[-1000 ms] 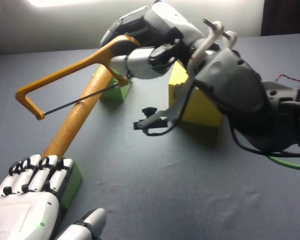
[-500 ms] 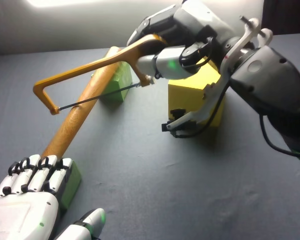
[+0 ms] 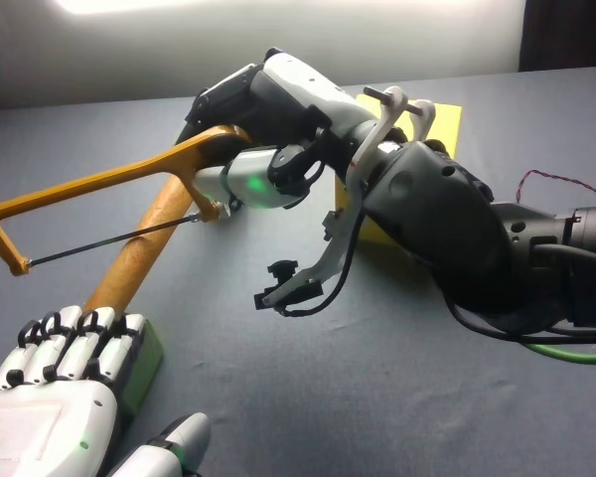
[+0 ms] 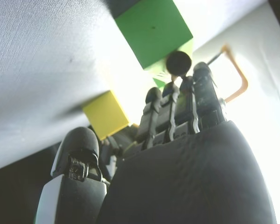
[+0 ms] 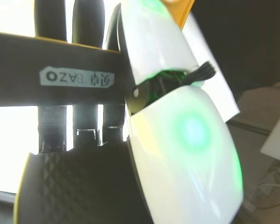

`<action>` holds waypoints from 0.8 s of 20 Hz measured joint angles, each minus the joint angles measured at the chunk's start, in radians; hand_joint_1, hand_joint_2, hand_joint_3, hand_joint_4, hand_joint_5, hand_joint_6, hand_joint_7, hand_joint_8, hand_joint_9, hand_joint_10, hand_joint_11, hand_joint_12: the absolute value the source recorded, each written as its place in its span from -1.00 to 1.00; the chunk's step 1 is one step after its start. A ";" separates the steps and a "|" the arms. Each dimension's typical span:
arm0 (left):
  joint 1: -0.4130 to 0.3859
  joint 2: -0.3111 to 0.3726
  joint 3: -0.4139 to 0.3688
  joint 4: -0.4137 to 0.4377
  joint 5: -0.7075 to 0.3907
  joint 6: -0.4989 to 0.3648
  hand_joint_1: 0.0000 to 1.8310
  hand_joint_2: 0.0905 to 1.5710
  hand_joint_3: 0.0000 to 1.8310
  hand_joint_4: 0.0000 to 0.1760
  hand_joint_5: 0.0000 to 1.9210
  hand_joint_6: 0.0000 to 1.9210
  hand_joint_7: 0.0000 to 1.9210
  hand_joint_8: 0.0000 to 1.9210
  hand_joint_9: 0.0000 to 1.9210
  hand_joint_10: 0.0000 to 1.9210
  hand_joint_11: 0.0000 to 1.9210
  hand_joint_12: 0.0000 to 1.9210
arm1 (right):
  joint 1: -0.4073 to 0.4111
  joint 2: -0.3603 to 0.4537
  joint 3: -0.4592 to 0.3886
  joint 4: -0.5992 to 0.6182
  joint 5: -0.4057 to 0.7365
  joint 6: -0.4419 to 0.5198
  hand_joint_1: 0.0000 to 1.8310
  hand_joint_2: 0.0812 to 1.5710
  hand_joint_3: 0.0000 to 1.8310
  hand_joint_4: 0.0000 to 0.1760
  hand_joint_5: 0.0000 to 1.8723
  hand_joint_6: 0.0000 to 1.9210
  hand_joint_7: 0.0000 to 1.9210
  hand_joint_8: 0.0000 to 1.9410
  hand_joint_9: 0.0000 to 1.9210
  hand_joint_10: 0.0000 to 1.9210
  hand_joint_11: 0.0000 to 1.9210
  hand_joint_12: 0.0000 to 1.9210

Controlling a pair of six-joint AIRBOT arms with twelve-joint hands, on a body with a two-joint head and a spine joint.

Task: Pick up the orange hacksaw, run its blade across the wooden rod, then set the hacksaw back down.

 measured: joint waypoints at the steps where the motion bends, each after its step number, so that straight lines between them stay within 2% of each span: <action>1: 0.000 0.000 0.000 0.000 0.000 0.000 -1.00 0.71 -1.00 -1.00 -0.92 -0.99 -0.96 -0.99 -1.00 -1.00 -1.00 -1.00 | 0.001 0.000 0.000 0.000 0.000 0.000 0.52 0.30 -1.00 -1.00 0.08 -0.11 0.15 -0.23 0.19 -0.13 0.05 -0.37; 2: 0.000 0.000 0.000 0.000 0.000 -0.004 -1.00 0.71 -1.00 -1.00 -0.94 -1.00 -0.98 -1.00 -1.00 -1.00 -1.00 -1.00 | 0.002 0.003 0.000 0.000 0.000 0.000 0.52 0.31 -1.00 -1.00 0.06 -0.10 0.13 -0.19 0.17 -0.11 0.04 -0.38; 4: 0.000 0.000 0.000 0.000 0.000 -0.004 -1.00 0.71 -1.00 -1.00 -0.93 -1.00 -0.97 -0.99 -1.00 -1.00 -1.00 -1.00 | 0.003 0.024 -0.010 0.000 0.000 0.000 0.52 0.30 -1.00 -1.00 0.08 -0.10 0.15 -0.24 0.19 -0.13 0.04 -0.39; 12: 0.000 0.000 0.002 0.000 0.002 -0.004 -1.00 0.70 -1.00 -1.00 -0.90 -0.99 -0.94 -0.99 -0.97 -0.99 -1.00 -1.00 | -0.001 0.189 -0.073 -0.018 -0.023 0.002 0.52 0.29 -1.00 -1.00 0.09 -0.13 0.16 -0.24 0.19 -0.13 0.04 -0.39; 16: 0.000 0.000 0.002 0.000 0.002 -0.004 -1.00 0.71 -1.00 -1.00 -0.92 -1.00 -0.96 -1.00 -1.00 -1.00 -1.00 -1.00 | -0.012 0.169 -0.059 -0.019 -0.031 0.002 0.52 0.31 -1.00 -1.00 0.05 -0.08 0.12 -0.17 0.17 -0.10 0.03 -0.38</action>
